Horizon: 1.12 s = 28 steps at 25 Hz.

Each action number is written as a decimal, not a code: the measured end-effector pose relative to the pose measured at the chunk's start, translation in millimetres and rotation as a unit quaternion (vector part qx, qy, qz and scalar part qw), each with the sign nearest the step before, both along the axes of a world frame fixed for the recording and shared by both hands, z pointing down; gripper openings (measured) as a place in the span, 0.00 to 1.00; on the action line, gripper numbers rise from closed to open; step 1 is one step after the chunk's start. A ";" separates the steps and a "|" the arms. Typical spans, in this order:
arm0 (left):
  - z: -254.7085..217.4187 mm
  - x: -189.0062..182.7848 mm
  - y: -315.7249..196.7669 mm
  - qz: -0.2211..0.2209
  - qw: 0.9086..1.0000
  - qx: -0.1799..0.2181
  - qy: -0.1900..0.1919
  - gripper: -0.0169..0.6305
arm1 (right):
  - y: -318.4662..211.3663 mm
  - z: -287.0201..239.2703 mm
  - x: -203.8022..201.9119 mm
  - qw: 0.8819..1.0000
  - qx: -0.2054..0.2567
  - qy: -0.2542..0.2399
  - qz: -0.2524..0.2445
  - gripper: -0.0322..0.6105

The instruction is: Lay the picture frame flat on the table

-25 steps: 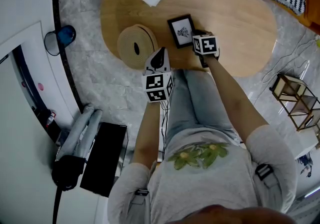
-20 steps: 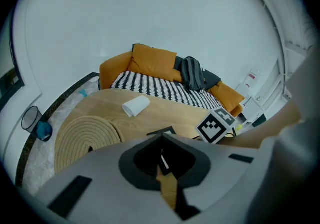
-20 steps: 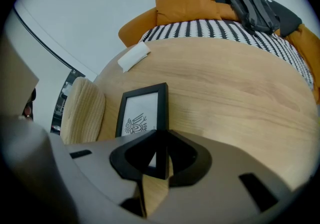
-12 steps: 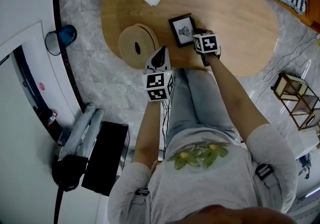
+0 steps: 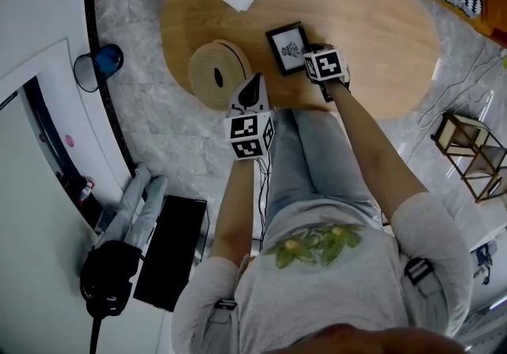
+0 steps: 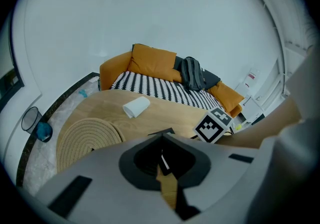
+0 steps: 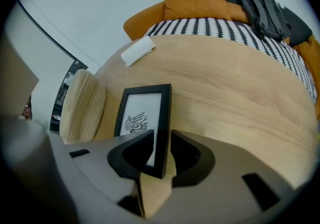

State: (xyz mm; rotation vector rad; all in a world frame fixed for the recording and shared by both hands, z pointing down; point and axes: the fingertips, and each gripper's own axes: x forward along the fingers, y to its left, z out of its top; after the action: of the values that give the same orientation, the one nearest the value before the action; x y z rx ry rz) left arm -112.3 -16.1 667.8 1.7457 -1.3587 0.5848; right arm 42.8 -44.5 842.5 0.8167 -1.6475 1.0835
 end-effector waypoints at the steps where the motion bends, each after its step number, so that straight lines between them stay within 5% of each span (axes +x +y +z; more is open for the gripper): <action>1: -1.0 0.2 -0.6 0.000 1.000 0.001 0.000 0.05 | -0.9 -1.7 -0.5 1.000 0.002 -0.001 -0.001 0.22; 8: -12.7 2.5 -1.9 0.010 1.000 0.004 0.004 0.05 | -3.3 -24.9 -4.2 1.000 0.020 -0.013 0.012 0.25; 28: -53.2 20.5 -12.6 0.038 0.999 0.031 0.000 0.05 | -30.6 -159.8 -9.6 0.981 0.138 -0.099 0.096 0.06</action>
State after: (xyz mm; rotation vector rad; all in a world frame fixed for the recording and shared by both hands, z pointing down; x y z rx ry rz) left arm -91.8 -28.8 614.6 1.8546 -1.3281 0.5904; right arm 33.3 -75.1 682.7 1.0959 -1.9482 1.1109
